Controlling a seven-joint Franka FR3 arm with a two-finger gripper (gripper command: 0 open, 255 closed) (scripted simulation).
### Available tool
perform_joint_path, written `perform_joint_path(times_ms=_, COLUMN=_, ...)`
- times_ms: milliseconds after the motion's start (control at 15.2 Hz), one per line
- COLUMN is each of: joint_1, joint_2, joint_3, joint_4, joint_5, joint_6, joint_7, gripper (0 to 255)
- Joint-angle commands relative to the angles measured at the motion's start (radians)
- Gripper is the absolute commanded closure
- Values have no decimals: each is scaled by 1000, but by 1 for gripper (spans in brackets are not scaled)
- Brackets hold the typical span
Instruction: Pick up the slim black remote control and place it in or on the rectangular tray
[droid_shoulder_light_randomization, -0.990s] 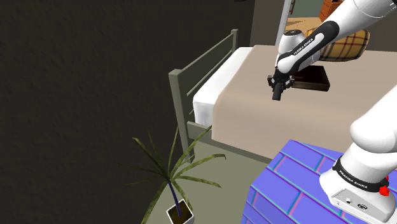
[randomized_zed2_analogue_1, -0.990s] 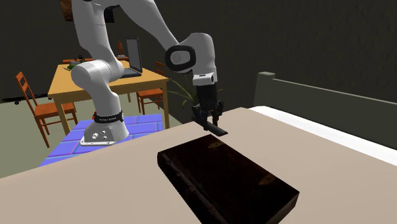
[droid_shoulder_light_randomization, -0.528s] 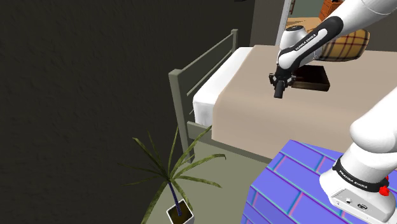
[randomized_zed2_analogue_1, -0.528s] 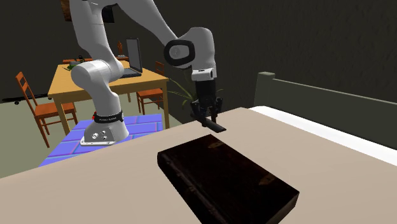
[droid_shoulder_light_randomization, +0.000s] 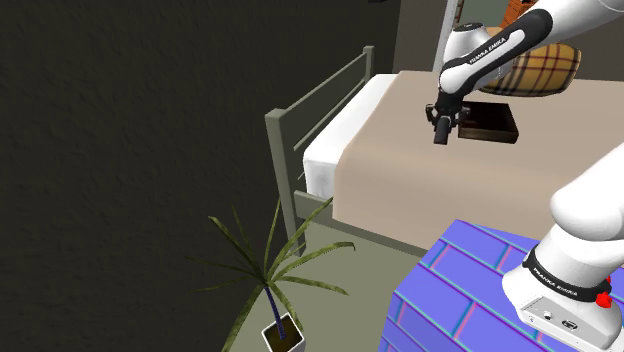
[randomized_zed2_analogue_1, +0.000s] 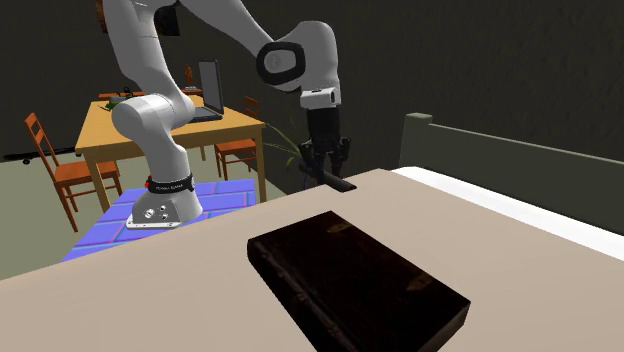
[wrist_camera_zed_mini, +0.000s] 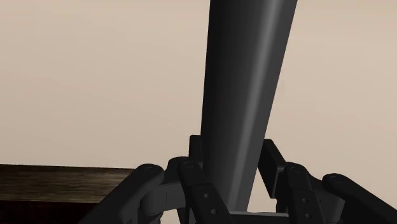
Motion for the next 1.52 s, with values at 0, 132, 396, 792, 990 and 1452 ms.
perform_joint_path(times_ms=0, joint_1=3, joint_2=-15, joint_3=2, joint_4=16, joint_5=7, joint_6=-31, joint_7=-6, gripper=255)
perform_joint_path(times_ms=132, joint_1=4, joint_2=-31, joint_3=3, joint_4=28, joint_5=12, joint_6=-59, joint_7=-13, gripper=255)
perform_joint_path(times_ms=396, joint_1=7, joint_2=-59, joint_3=4, joint_4=56, joint_5=22, joint_6=-114, joint_7=-26, gripper=255)
perform_joint_path(times_ms=792, joint_1=-10, joint_2=-51, joint_3=-25, joint_4=107, joint_5=34, joint_6=-147, joint_7=-87, gripper=255)
perform_joint_path(times_ms=990, joint_1=-38, joint_2=-1, joint_3=-69, joint_4=154, joint_5=49, joint_6=-132, joint_7=-166, gripper=255)
perform_joint_path(times_ms=1452, joint_1=-106, joint_2=142, joint_3=-153, joint_4=304, joint_5=119, joint_6=-116, joint_7=-359, gripper=255)
